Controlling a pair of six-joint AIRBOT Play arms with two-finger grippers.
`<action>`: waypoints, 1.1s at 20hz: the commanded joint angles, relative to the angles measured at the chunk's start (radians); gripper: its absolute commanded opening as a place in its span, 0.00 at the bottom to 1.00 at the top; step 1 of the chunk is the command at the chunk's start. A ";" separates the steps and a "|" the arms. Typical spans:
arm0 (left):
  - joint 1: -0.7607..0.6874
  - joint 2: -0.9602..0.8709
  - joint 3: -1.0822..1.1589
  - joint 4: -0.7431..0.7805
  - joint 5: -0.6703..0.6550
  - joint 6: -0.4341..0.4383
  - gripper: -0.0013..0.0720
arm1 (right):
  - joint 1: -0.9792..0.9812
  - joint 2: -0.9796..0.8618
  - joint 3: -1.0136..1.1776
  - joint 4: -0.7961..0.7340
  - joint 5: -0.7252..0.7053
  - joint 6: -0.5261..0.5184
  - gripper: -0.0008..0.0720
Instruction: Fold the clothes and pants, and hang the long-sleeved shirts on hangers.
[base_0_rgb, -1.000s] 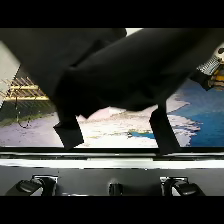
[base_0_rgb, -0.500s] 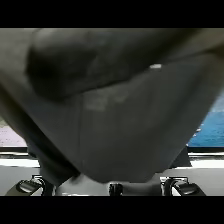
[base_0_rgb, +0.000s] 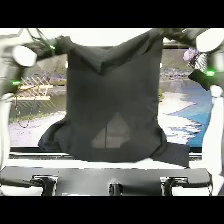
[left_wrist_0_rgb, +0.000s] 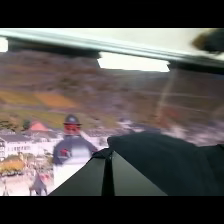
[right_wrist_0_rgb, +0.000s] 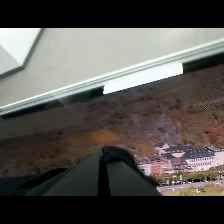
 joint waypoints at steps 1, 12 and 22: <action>0.011 -0.223 0.001 -0.045 0.175 -0.001 0.05 | 0.001 -0.217 0.001 0.038 -0.171 0.009 0.06; 0.087 -0.253 0.081 -0.239 -0.260 0.000 0.86 | -0.064 -0.206 0.001 0.071 0.373 -0.079 0.74; 0.292 0.405 -0.667 -0.265 -0.548 -0.027 0.86 | -0.156 0.460 -0.841 0.072 0.644 -0.001 0.78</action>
